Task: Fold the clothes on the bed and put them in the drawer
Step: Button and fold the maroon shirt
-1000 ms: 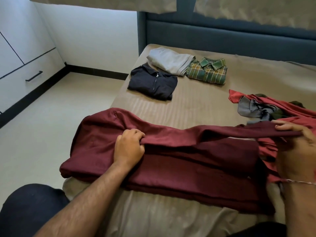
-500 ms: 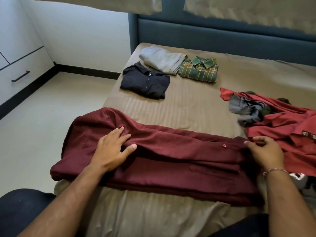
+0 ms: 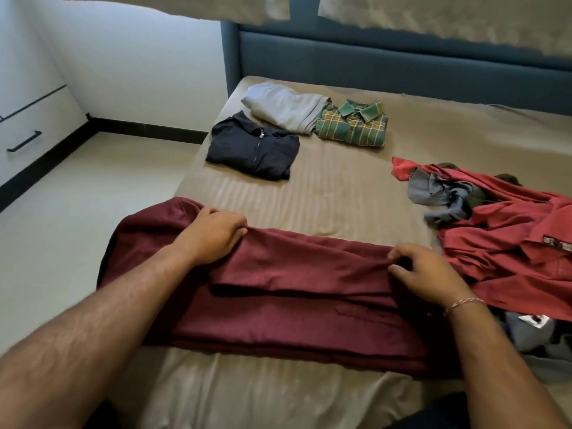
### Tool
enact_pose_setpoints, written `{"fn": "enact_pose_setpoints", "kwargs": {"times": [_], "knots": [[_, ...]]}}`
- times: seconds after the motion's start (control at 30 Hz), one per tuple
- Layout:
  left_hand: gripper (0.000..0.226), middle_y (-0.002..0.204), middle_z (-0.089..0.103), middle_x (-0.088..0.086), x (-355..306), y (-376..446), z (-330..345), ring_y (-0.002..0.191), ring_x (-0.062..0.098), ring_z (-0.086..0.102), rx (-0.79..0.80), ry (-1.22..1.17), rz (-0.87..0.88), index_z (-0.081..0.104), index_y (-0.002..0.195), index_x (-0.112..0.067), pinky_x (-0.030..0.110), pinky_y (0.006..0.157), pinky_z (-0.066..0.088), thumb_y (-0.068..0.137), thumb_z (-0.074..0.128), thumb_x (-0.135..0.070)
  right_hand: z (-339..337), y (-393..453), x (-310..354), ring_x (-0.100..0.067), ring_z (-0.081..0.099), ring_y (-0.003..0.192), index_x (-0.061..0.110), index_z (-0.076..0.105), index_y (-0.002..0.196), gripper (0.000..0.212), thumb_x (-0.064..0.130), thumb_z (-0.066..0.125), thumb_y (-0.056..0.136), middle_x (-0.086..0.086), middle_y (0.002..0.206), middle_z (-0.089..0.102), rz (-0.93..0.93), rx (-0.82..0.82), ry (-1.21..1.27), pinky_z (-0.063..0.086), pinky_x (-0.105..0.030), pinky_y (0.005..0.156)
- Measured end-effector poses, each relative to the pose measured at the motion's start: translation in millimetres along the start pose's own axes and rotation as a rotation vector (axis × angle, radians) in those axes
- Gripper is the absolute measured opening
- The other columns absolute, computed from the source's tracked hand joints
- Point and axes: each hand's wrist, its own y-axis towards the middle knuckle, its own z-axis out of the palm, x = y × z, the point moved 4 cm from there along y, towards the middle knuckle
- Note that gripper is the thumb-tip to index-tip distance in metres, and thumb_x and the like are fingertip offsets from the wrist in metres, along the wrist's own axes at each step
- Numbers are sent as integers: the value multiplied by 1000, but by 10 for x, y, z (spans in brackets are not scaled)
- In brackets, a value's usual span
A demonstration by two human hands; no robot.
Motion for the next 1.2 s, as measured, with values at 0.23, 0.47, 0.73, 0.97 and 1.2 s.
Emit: {"fn": "enact_pose_setpoints", "kwargs": {"times": [0.23,0.47,0.73,0.97,1.2], "knots": [[37,80,67,-4,381,-27,-179,73,24,64,15,14,-32,57,89,-27,35,64,43,103,43,-58,-53,65,85,-18,67,78,35,60,80,20,48,76,83,11,78,67,83,-45,31,53,-36,70],[52,59,47,-11,688,60,-168,59,18,46,4,130,-109,48,70,-31,33,62,41,91,42,-78,-287,-13,190,-20,61,104,44,64,87,14,43,73,76,10,90,63,287,192,-343,44,-38,92],[32,79,65,-10,911,-30,-53,78,24,65,-122,52,-248,65,82,-31,42,78,45,81,80,-59,-211,68,-290,-27,72,83,21,72,102,35,-3,83,79,-11,97,77,388,-5,478,58,-45,86],[67,142,59,7,-347,145,-161,132,28,53,-126,-36,49,61,139,-21,46,113,42,90,51,-65,-176,102,21,-38,61,115,23,69,120,41,34,66,81,-8,122,67,289,-430,-40,50,-50,96],[74,160,47,7,-974,-156,520,148,24,44,-1,-193,-62,51,152,-17,44,122,38,81,48,-35,474,-45,643,-15,43,142,35,47,150,76,56,53,77,9,156,46,-203,26,-94,25,-54,124]]}}
